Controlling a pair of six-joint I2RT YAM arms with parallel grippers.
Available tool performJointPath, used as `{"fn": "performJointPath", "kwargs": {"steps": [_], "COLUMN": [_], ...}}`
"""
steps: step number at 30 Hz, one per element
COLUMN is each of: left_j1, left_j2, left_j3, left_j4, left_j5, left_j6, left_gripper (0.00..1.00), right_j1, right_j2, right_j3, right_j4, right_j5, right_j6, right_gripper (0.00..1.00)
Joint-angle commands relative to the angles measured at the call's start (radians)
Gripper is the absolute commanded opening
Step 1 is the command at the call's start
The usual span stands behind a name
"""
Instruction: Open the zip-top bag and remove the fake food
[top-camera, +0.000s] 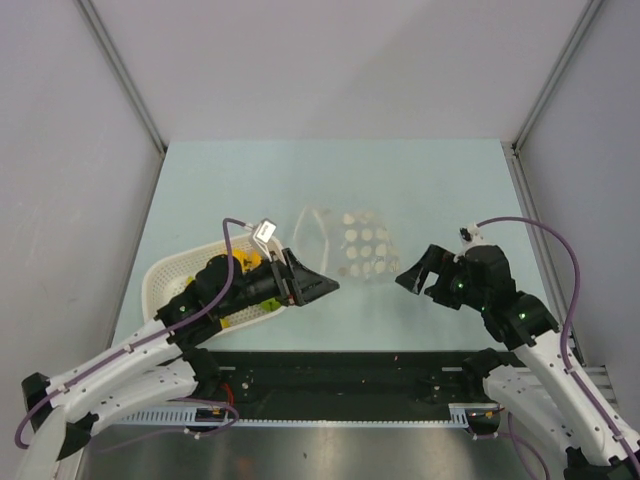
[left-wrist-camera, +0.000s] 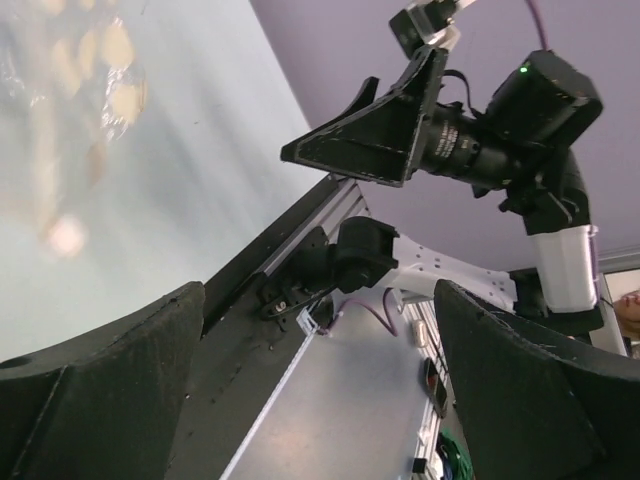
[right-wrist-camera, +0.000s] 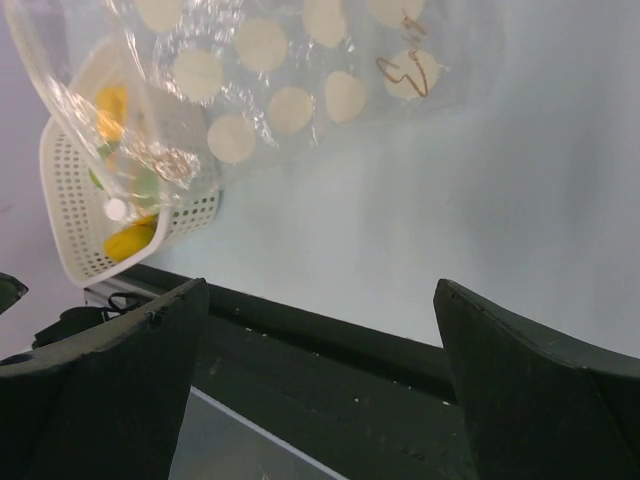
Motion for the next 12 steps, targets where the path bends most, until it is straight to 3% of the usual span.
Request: {"fn": "performJointPath", "kwargs": {"steps": [1,9,12], "left_j1": [-0.005,-0.005,-0.005], "left_j2": [-0.030,-0.053,-0.041], "left_j3": [0.009,0.006,-0.021], "left_j4": [0.048,0.088,0.289], "left_j5": [0.000,0.017,0.105], "left_j6": [-0.028,-0.023,-0.047], "left_gripper": [1.00,1.00,1.00], "right_j1": [0.008,0.006,0.006], "right_j2": [-0.018,-0.023,-0.065], "right_j3": [-0.006,-0.018,-0.015], "right_j4": [0.095,0.101,0.156], "right_j5": [-0.057,-0.055,-0.122], "right_j6": [0.042,0.044,0.047], "right_gripper": [1.00,1.00,1.00]}}
